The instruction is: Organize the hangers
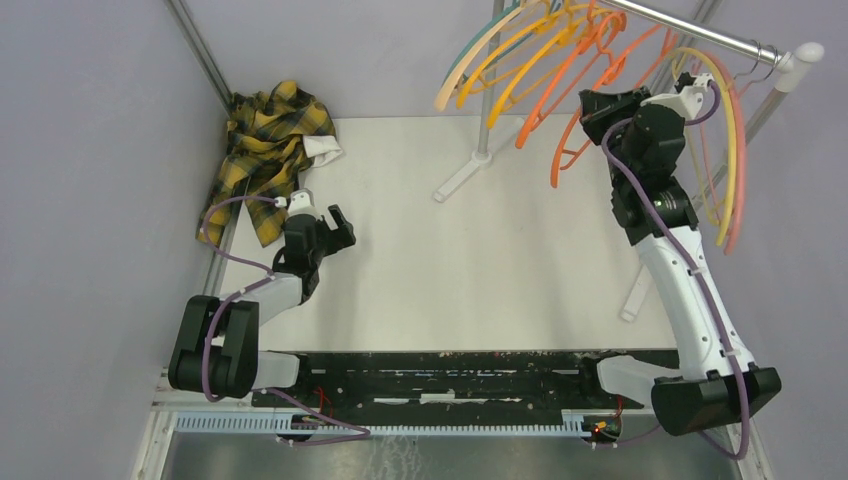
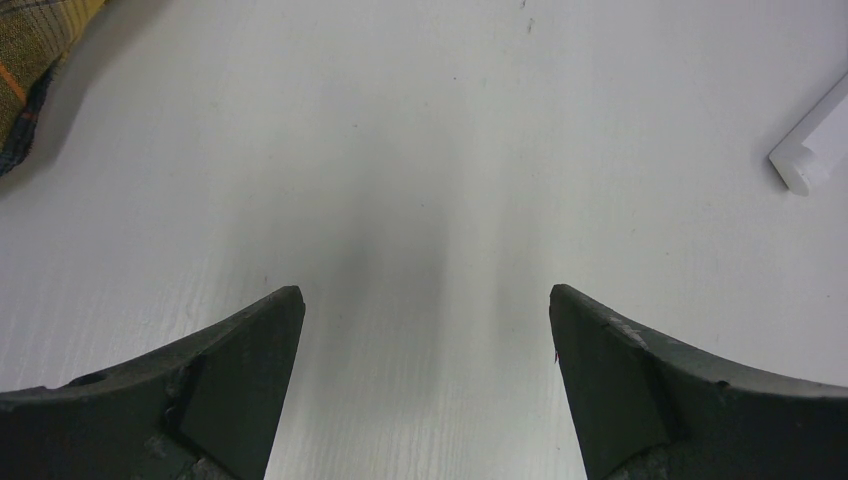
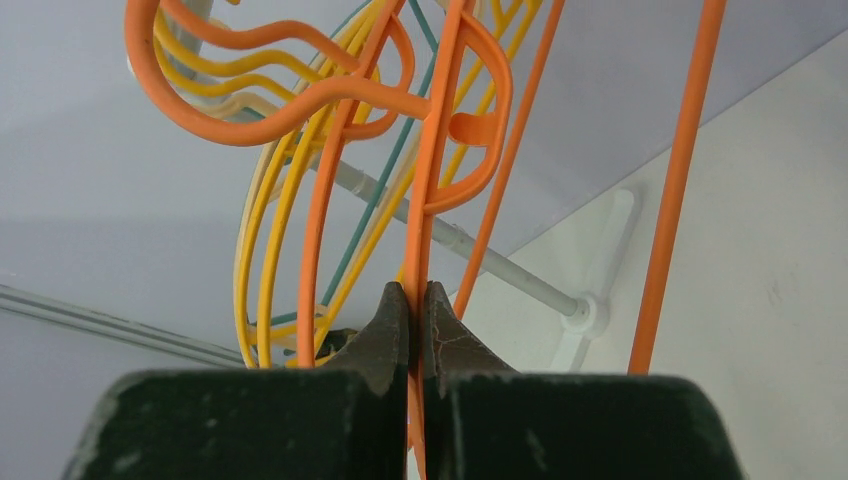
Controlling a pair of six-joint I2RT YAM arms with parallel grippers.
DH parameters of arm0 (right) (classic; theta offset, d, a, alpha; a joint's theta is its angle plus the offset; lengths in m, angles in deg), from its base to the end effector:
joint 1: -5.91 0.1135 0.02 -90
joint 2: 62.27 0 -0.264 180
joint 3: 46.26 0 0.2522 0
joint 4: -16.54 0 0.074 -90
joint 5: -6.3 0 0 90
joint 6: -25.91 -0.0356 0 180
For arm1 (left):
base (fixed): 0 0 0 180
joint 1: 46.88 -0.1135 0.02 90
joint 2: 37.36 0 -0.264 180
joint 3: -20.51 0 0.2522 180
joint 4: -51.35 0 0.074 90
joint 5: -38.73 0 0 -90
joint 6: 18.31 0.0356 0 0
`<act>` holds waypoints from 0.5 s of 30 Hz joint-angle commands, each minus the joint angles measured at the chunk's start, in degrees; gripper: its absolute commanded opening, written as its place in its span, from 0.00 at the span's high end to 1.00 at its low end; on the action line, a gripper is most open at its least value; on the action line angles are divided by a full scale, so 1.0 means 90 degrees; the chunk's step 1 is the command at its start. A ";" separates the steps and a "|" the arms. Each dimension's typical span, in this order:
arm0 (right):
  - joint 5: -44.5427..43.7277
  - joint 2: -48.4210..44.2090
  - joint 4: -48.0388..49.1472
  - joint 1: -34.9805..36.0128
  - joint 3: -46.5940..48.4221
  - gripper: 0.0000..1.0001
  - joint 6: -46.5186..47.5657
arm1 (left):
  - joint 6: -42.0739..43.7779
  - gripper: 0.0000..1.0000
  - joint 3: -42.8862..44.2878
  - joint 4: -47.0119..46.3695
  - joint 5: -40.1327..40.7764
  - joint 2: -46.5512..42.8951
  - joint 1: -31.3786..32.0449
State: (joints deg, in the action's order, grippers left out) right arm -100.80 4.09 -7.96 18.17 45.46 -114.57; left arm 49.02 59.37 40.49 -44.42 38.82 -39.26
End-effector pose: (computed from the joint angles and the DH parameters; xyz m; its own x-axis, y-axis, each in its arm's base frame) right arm 0.2466 0.0429 0.4650 0.0744 0.7707 -0.6329 0.0424 0.6316 0.7741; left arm 0.2537 -0.0297 0.1682 -0.4175 -0.3302 -0.8466 -0.1464 0.9439 -0.2960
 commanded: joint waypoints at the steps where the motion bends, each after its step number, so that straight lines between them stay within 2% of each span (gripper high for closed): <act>1: 0.1268 0.0303 0.1007 -0.0543 0.0437 0.99 -0.0651 | -0.0302 0.00 0.0034 -0.0416 -0.0078 0.0086 -0.0004; 7: 0.2034 0.0498 0.1402 -0.0833 0.0475 0.99 -0.0735 | -0.0322 0.00 0.0085 -0.0442 -0.0041 0.0181 0.0002; 15: 0.2213 0.0231 0.1562 -0.0844 0.0199 0.99 -0.0616 | -0.0337 0.00 0.0105 -0.0486 -0.0025 0.0302 -0.0006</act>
State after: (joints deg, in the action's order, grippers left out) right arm -83.21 9.21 0.41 10.73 46.27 -120.31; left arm 49.02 59.37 39.29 -44.40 41.07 -39.26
